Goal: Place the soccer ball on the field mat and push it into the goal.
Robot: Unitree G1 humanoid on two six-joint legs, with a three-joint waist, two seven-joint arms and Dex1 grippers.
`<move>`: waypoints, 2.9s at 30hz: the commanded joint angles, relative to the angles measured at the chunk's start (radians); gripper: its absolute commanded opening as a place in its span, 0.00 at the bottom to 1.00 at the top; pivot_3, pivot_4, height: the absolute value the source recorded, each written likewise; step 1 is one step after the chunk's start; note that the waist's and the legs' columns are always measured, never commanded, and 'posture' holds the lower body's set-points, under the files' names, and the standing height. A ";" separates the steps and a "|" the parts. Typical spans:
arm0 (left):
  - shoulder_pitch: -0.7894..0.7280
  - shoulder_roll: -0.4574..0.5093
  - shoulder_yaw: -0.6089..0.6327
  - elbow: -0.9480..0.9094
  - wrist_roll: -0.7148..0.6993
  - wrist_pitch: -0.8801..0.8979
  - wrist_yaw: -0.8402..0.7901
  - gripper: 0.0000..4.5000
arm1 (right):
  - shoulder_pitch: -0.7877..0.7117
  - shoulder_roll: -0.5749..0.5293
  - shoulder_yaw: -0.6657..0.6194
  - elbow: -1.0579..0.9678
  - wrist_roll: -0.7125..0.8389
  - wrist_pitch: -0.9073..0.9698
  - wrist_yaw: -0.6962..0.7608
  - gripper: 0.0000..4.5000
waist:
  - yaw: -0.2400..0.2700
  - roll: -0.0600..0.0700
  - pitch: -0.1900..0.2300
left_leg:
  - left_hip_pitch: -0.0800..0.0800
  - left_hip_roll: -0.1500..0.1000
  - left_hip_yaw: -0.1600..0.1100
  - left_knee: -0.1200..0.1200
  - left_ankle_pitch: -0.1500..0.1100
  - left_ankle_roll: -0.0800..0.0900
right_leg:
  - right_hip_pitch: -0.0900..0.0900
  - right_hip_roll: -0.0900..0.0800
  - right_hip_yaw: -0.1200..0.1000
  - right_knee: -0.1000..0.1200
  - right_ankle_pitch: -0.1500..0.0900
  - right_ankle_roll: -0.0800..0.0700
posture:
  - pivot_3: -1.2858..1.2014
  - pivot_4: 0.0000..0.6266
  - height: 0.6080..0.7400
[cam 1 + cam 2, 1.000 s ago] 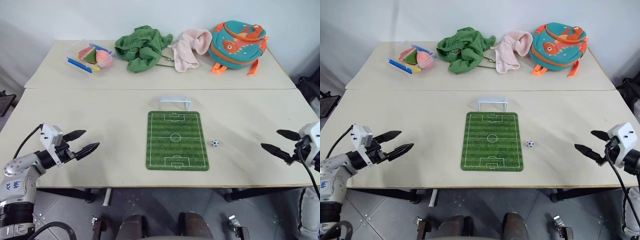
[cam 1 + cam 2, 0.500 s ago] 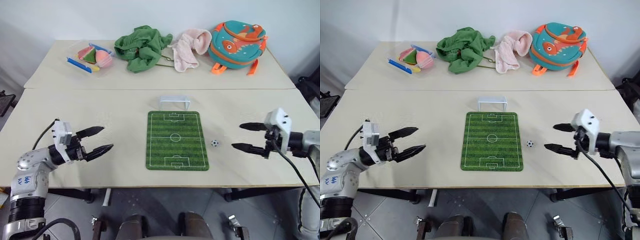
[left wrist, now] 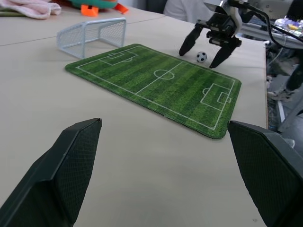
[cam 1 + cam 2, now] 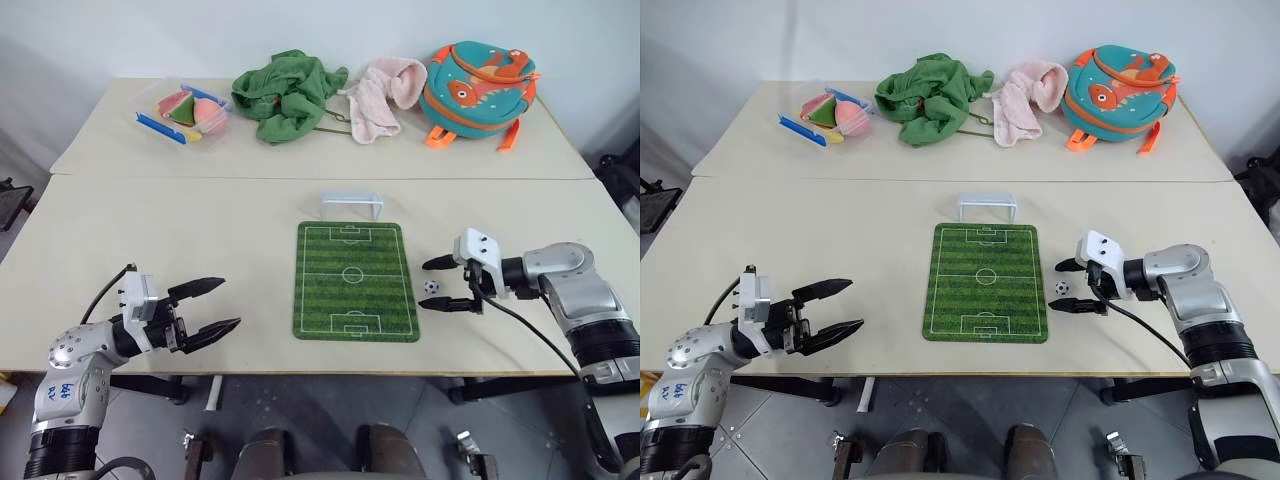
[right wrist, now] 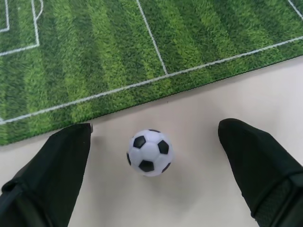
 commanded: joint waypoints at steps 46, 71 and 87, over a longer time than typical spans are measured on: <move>-0.004 -0.074 -0.065 0.094 0.014 -0.237 -0.109 1.00 | 0.066 0.182 0.230 -0.512 0.026 0.214 -0.089 0.19 | -0.001 -0.001 0.002 | -0.001 -0.002 -0.001 0.002 -0.001 0.000 | 0.000 0.001 -0.001 0.001 0.000 0.000 | 0.52 0.24 1.00; -0.027 -0.078 -0.065 0.123 0.015 -0.242 -0.089 1.00 | 0.073 0.163 0.199 -0.564 0.043 0.205 -0.071 0.60 | -0.001 -0.001 0.002 | -0.001 -0.002 -0.001 0.002 -0.001 0.000 | 0.000 0.001 -0.001 0.001 0.000 0.000 | 0.52 0.24 1.00; -0.039 -0.055 -0.062 0.160 0.013 -0.246 -0.164 1.00 | 0.171 0.106 0.183 -0.847 0.106 0.382 -0.115 0.02 | 0.001 -0.002 0.002 | -0.001 -0.002 -0.002 0.001 -0.001 0.000 | 0.000 0.000 -0.002 0.000 0.000 0.000 | 0.52 0.24 1.00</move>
